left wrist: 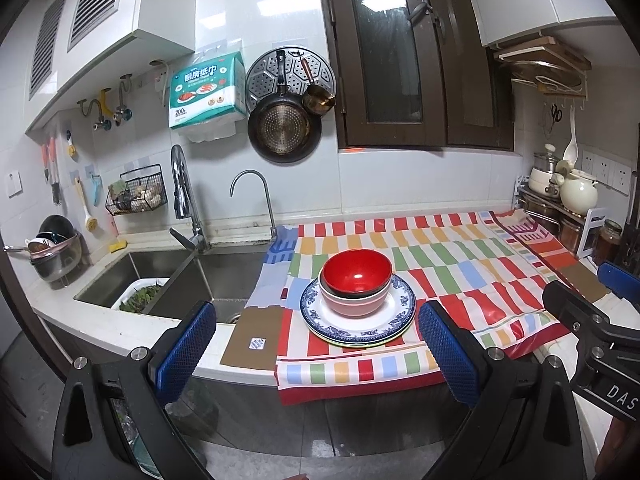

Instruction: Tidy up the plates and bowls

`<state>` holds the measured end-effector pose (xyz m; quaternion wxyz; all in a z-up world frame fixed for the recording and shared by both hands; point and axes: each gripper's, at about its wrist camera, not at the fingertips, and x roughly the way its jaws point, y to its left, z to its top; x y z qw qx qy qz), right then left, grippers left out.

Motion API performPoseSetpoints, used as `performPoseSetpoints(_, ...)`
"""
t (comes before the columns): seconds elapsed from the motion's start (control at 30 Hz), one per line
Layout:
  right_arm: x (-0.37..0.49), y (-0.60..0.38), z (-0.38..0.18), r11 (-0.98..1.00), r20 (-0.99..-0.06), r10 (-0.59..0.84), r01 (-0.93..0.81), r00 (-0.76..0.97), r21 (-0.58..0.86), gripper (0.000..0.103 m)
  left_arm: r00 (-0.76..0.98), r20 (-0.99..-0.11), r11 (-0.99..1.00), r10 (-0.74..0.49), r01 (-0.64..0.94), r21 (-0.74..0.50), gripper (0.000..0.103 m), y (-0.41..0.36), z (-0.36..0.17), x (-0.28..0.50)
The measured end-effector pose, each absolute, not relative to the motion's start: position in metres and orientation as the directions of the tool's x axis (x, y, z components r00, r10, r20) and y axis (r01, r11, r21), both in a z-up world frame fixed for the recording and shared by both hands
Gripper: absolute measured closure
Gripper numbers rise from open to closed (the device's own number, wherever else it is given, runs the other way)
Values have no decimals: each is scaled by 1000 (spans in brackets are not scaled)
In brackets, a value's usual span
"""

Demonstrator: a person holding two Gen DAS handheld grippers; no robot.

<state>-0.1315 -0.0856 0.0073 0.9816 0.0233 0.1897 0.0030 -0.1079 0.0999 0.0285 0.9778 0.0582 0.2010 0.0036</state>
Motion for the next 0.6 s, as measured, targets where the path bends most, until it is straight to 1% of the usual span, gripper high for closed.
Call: performPoseSetpoints(0.6,-130,-86,9,999,-377,6,10,926,42,14,917,-398,994,22,22,107,0,107,25,-104)
